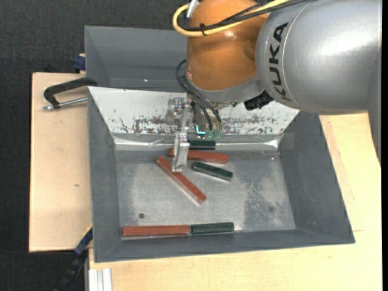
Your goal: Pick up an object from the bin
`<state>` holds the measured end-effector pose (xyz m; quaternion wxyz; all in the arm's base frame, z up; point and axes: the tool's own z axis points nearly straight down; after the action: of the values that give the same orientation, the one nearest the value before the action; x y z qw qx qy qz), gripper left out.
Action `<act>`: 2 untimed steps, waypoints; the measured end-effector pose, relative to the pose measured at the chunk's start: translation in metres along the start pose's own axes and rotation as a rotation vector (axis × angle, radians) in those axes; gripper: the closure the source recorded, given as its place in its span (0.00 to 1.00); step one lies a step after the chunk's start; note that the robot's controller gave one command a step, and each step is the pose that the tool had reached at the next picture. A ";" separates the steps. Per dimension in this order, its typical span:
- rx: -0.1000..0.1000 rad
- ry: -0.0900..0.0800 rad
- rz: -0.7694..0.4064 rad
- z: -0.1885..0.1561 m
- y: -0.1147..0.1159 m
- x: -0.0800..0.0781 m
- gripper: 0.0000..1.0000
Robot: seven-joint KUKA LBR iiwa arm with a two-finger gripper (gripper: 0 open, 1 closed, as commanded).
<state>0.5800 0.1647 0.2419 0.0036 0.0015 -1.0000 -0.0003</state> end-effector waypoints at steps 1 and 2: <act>-0.001 -0.008 0.002 -0.005 -0.001 -0.002 0.00; -0.002 -0.014 -0.067 0.027 -0.005 0.000 0.00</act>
Offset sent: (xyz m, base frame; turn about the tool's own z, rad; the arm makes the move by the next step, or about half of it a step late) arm -0.0159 -0.0297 -0.1719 -0.3403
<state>0.5796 0.1592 0.2147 -0.0037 0.0351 -0.9994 -0.0012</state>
